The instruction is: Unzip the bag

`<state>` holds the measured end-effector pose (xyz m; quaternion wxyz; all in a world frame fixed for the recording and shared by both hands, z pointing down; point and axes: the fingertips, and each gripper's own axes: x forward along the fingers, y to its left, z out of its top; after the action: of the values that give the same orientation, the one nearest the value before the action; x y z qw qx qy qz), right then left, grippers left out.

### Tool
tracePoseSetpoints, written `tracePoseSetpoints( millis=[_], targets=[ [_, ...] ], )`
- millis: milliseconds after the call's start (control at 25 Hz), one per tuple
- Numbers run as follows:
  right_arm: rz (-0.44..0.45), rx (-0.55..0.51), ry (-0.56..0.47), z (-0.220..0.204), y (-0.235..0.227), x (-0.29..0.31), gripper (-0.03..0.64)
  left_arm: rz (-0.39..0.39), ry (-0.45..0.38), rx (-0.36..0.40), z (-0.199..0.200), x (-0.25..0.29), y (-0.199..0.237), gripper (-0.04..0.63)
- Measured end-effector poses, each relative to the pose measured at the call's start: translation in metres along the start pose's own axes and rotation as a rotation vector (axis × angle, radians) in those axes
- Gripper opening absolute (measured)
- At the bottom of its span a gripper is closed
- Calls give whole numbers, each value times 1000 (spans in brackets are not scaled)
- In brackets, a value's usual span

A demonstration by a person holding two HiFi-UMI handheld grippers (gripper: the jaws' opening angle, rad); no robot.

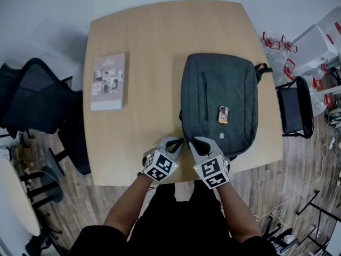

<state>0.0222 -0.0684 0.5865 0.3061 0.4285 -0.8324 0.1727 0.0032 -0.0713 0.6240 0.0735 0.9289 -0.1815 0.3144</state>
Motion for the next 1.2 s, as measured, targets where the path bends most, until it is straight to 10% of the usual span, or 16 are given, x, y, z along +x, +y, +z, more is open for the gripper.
tracePoseSetpoints(
  millis=[480,960,1200],
  targets=[
    [72,33,-53,14,5,13,77,2,-60,-195,-5,-1,5,26],
    [154,-297,101,-54,0,-51,172,23,-55,-188,-6,-8,20,26],
    [184,-383,128,-54,3,-46,50,48,-46,-203,-10,-15,34,26]
  ],
)
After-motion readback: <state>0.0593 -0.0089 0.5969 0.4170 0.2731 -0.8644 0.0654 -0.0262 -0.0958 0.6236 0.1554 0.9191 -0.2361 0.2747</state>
